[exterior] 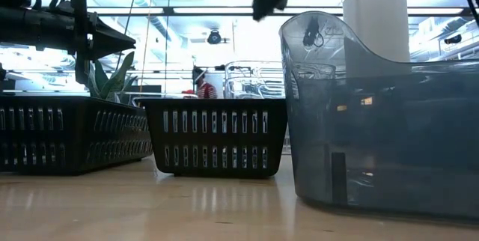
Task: Stack baskets by color
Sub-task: Stack the left transparent bin on the transparent bins
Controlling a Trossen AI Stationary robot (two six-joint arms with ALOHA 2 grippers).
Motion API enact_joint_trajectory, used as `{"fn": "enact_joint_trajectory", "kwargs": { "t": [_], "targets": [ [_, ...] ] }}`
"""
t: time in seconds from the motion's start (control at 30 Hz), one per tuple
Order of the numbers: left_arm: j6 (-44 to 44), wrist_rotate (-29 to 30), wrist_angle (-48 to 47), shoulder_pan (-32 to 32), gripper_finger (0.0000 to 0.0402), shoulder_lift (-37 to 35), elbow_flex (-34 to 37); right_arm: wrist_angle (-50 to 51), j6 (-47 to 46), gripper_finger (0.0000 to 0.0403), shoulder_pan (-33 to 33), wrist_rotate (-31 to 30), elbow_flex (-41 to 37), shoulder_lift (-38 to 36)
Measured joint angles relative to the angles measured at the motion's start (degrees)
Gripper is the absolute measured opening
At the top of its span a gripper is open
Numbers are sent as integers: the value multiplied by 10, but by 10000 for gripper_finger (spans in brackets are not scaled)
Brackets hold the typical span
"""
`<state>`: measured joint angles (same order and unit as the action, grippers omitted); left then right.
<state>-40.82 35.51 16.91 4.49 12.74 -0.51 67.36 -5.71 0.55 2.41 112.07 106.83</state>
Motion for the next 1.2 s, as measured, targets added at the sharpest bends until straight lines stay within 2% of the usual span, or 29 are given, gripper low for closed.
{"fn": "enact_joint_trajectory", "kwargs": {
  "t": [0.17, 0.4, 0.53, 0.63, 0.7, 0.8, 0.93, 1.03, 1.13, 1.2],
  "targets": [
    [0, 0, 0, 0, 38, 0, 0, -4, 13, 150, -9, -25, 76, 0],
    [-12, 0, 3, 0, 38, 0, 0, -113, 13, 149, -32, -25, 134, 0],
    [-129, -2, 21, 0, 35, 0, 0, -167, 13, 149, -39, -19, 136, 0],
    [-208, -3, 29, 0, 35, 0, 0, -195, -28, 149, -42, 30, 142, -3],
    [-253, -6, 33, 0, 36, 0, 0, -195, -64, 148, -42, 31, 163, -1],
    [-279, -32, 37, 0, 36, 0, 0, -199, -65, 146, -41, 19, 188, 7],
    [-218, -89, 97, 0, 27, 0, -3, -222, -66, 146, -41, 16, 193, 21],
    [-147, -110, 101, 0, 19, 0, -27, -231, -65, 145, -41, 17, 195, 28],
    [-72, -129, 88, 0, 13, 6, -63, -224, -50, 145, -41, 17, 193, 32],
    [-36, -134, 42, 0, 12, 10, -90, -227, -48, 145, -41, 6, 193, 30]
  ]
}}
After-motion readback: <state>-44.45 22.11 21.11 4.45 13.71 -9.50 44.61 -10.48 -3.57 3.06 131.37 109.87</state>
